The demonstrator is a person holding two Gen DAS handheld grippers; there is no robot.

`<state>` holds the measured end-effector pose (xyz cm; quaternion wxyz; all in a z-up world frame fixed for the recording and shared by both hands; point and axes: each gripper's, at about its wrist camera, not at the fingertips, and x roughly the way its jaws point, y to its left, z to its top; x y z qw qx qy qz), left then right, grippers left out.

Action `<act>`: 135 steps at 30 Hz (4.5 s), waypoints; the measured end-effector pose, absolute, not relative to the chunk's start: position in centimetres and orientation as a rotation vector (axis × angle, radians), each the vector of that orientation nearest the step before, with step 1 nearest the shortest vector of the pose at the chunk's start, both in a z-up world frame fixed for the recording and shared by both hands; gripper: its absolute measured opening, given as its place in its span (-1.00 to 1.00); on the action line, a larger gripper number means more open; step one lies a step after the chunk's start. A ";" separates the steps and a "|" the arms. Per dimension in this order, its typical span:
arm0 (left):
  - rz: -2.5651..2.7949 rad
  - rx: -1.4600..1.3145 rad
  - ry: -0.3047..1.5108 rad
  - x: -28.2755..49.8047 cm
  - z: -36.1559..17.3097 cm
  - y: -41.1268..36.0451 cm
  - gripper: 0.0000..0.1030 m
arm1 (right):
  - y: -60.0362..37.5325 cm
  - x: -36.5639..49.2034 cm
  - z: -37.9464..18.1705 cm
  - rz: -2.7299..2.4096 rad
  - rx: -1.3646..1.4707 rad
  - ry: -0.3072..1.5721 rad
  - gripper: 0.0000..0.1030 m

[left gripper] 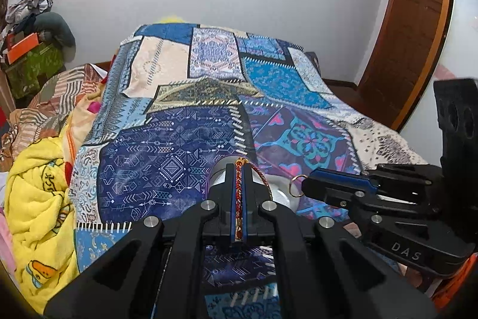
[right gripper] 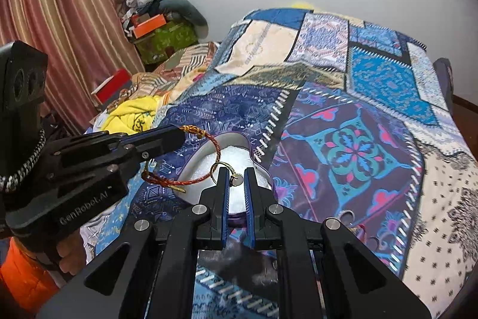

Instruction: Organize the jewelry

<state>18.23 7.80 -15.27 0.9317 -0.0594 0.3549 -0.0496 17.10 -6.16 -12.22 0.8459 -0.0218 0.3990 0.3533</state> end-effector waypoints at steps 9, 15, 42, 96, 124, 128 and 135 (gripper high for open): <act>-0.105 -0.151 0.788 20.2 -17.8 8.5 -0.98 | -5.1 18.0 -14.2 0.755 -0.091 0.901 -0.83; -0.106 -0.149 0.802 20.7 -18.2 8.5 -0.97 | -4.7 18.1 -14.5 0.767 -0.098 0.914 -0.83; -0.004 -0.074 0.765 17.3 -14.7 8.9 -0.32 | -8.1 16.8 -11.4 0.683 -0.102 0.858 -0.54; -0.191 -0.038 0.983 18.5 -22.5 -3.8 -0.84 | -17.0 19.0 -18.3 0.521 -0.114 1.017 -0.62; -0.111 -0.097 0.759 16.4 -12.9 0.6 -0.84 | -16.5 15.6 -7.8 0.555 -0.024 0.757 -0.62; -0.088 -0.087 0.710 15.9 -11.2 1.5 -0.84 | -15.6 15.1 -6.4 0.581 -0.011 0.714 -0.62; -0.061 -0.104 0.667 15.3 -10.1 3.5 -0.84 | -13.5 14.7 -5.2 0.630 -0.011 0.681 -0.62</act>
